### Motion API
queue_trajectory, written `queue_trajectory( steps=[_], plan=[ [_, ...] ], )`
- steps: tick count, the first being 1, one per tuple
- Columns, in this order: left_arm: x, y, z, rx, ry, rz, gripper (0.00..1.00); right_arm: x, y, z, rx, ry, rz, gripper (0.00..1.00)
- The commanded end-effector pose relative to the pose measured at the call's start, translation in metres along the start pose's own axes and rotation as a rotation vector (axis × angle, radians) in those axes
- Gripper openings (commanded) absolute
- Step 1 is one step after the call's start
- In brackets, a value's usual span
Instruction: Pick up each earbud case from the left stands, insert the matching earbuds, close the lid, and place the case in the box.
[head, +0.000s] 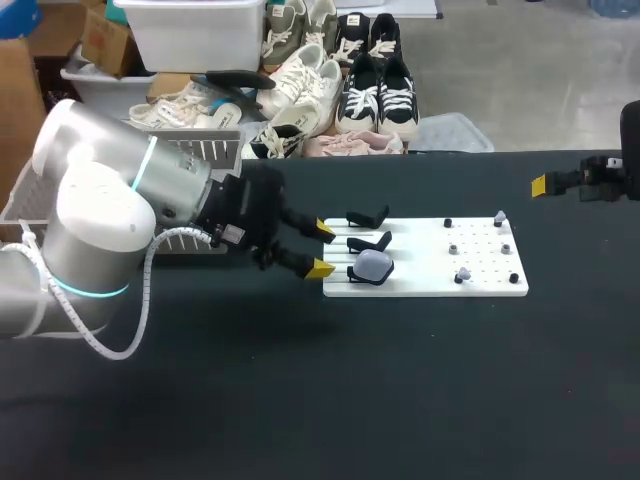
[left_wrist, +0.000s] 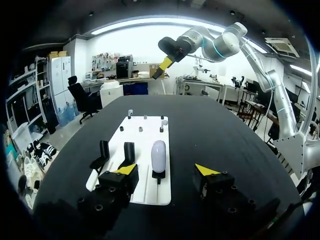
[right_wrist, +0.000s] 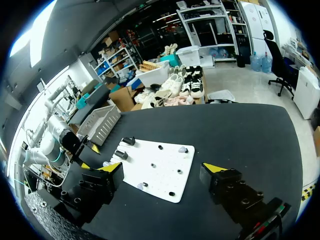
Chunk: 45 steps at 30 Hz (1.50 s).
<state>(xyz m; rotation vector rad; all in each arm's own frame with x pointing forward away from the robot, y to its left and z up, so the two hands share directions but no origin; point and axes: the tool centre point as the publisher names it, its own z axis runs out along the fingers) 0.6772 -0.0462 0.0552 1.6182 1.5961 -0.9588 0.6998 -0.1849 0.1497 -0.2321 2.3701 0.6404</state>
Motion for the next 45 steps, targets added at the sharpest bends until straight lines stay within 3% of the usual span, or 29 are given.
queue_trajectory(
  steps=[1,11,27,34,45],
  plan=[
    [0.003,0.005,0.006,0.013,0.001,-0.003,0.72,0.0,-0.001,0.0,-0.005,0.002,-0.001,1.0],
    [0.002,0.002,0.019,0.035,-0.012,-0.011,0.79,0.0,-0.001,0.0,-0.005,0.002,-0.001,1.0],
    [0.005,0.003,0.038,0.061,-0.02,-0.017,0.69,0.0,-0.001,0.0,-0.005,0.002,-0.001,1.0],
    [0.006,0.005,0.043,0.063,-0.022,-0.03,0.58,0.0,-0.001,0.0,-0.005,0.002,-0.001,1.0],
    [0.007,0.009,0.049,0.058,-0.028,-0.047,0.57,0.0,-0.001,0.0,-0.005,0.002,-0.001,1.0]
  ],
)
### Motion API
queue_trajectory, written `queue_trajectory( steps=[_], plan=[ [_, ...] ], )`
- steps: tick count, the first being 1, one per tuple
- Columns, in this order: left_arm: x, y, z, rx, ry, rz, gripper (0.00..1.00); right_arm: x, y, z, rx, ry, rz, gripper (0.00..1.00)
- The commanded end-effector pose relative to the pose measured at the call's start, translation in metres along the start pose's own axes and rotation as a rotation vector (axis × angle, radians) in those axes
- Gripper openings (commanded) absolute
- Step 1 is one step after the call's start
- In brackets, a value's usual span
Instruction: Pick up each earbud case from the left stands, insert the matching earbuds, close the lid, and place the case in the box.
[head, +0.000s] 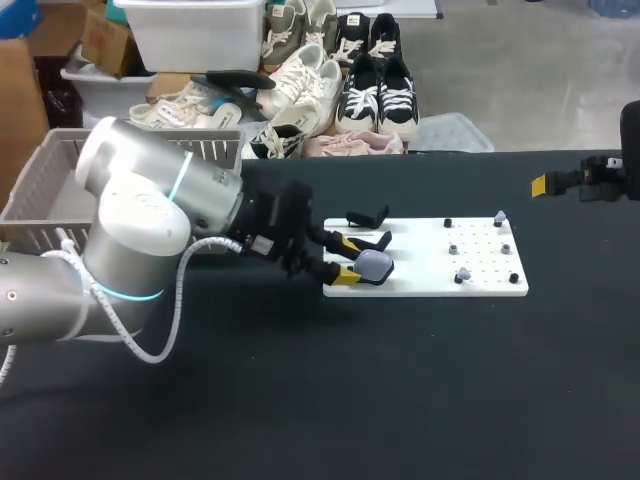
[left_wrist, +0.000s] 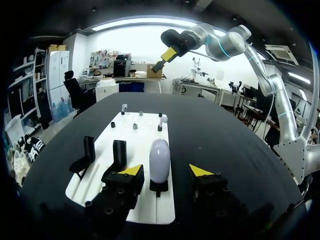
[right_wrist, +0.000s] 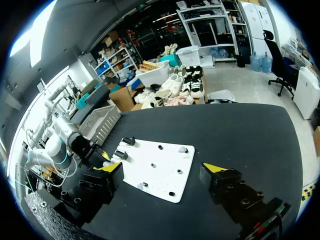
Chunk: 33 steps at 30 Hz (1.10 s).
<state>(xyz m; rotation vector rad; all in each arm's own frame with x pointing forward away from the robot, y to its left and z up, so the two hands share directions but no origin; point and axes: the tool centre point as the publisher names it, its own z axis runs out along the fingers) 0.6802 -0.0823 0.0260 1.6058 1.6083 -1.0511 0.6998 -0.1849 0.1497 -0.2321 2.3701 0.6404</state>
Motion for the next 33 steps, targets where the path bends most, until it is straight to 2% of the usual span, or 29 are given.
queue_trajectory(
  steps=[1,10,31,33],
  plan=[
    [0.0,0.005,0.004,0.003,-0.003,-0.002,0.55,0.0,-0.001,0.0,-0.005,0.002,-0.001,1.0],
    [0.0,0.006,0.008,0.006,-0.007,-0.001,0.52,0.0,-0.001,0.0,-0.005,0.002,-0.001,1.0],
    [0.001,0.01,0.018,0.01,-0.009,0.001,0.51,0.0,-0.001,0.0,-0.005,0.002,-0.001,1.0],
    [0.001,0.01,0.018,0.007,-0.01,0.0,0.38,0.0,-0.001,0.0,-0.005,0.002,-0.001,1.0]
  ],
)
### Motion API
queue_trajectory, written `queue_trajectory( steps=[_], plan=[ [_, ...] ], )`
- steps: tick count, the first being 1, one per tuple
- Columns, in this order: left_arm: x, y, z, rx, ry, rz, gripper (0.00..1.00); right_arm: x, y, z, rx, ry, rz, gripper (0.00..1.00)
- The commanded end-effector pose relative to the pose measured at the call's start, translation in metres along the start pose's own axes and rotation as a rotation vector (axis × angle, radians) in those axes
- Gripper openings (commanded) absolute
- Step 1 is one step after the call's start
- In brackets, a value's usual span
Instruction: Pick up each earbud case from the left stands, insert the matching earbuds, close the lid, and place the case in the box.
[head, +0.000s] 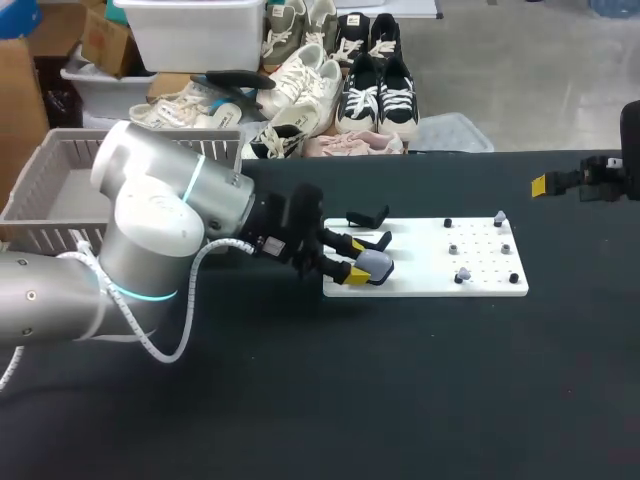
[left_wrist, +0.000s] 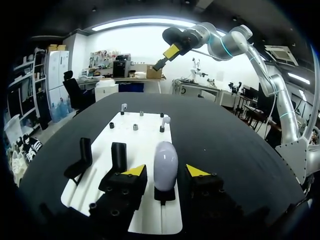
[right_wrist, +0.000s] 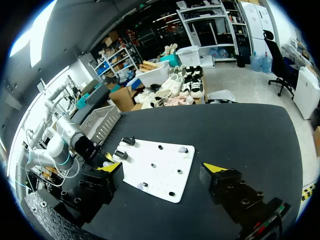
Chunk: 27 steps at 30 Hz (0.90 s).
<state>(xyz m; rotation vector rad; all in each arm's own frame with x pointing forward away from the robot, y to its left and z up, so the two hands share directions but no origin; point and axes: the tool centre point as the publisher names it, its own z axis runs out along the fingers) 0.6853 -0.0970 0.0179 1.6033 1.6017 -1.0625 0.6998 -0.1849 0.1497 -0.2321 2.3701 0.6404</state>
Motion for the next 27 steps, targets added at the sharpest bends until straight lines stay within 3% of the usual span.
queue_trajectory(
  steps=[1,3,4,5,16,27],
  plan=[
    [0.001,0.003,0.002,0.0,-0.003,0.002,0.33,0.0,-0.001,0.0,-0.005,0.002,-0.001,1.0],
    [0.001,0.003,0.002,-0.001,-0.004,0.005,0.25,0.0,-0.001,0.0,-0.005,0.002,-0.001,1.0],
    [0.001,0.003,0.002,-0.001,-0.005,0.006,0.07,0.0,-0.001,0.0,-0.005,0.002,-0.001,1.0],
    [0.001,0.003,0.002,-0.001,-0.005,0.007,0.0,0.0,-0.001,0.0,-0.005,0.002,-0.001,1.0],
    [-0.009,-0.004,-0.015,-0.004,-0.045,-0.009,0.0,0.0,-0.001,0.0,-0.005,0.002,-0.001,1.0],
    [-0.057,-0.026,-0.043,0.006,-0.179,0.009,0.0,0.0,-0.001,0.0,-0.005,0.002,-0.001,1.0]
  ],
)
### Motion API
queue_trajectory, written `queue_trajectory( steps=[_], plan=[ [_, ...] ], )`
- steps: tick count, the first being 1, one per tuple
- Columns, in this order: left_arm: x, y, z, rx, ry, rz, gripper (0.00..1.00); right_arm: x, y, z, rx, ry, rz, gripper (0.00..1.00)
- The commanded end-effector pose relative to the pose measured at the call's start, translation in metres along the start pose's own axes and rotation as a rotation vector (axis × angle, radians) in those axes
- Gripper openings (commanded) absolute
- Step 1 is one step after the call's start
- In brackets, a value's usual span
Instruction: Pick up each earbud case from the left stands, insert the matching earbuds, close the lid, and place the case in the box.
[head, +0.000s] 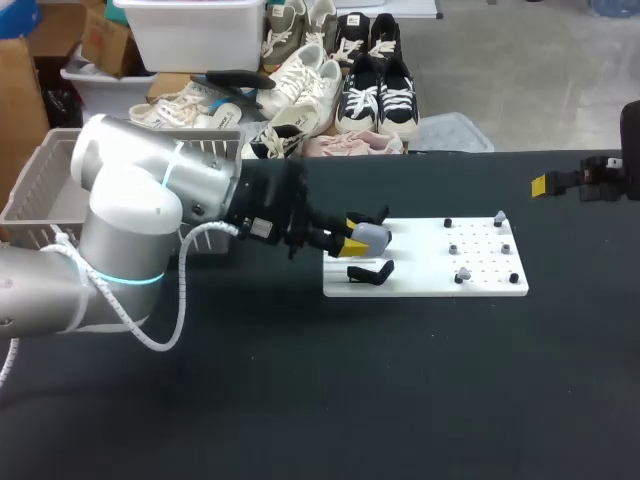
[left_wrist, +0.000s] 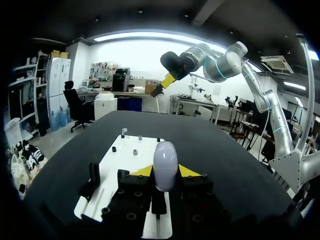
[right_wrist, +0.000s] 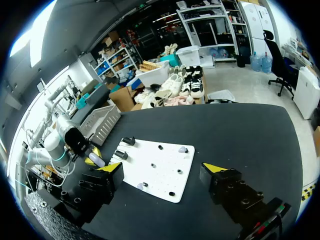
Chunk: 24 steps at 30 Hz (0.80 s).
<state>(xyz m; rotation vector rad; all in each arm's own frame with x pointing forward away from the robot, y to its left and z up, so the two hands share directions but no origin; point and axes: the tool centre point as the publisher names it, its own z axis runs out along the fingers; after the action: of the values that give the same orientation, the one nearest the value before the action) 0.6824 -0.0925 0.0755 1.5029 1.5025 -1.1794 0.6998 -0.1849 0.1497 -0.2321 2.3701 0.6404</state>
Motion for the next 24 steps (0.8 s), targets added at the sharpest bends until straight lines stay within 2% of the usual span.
queue_trajectory(
  steps=[1,4,10,24],
  plan=[
    [-0.016,-0.02,-0.012,-0.017,-0.051,0.024,0.0,0.0,-0.001,0.0,-0.005,0.002,-0.001,1.0],
    [-0.03,-0.031,-0.014,-0.035,-0.102,0.086,0.0,0.0,-0.001,0.0,-0.005,0.002,-0.001,1.0],
    [-0.048,-0.049,-0.014,-0.036,-0.167,0.139,0.0,0.0,-0.001,0.0,-0.005,0.002,-0.001,1.0],
    [-0.058,-0.066,-0.01,-0.048,-0.23,0.169,0.0,0.0,-0.001,0.0,-0.005,0.002,-0.001,1.0]
  ],
)
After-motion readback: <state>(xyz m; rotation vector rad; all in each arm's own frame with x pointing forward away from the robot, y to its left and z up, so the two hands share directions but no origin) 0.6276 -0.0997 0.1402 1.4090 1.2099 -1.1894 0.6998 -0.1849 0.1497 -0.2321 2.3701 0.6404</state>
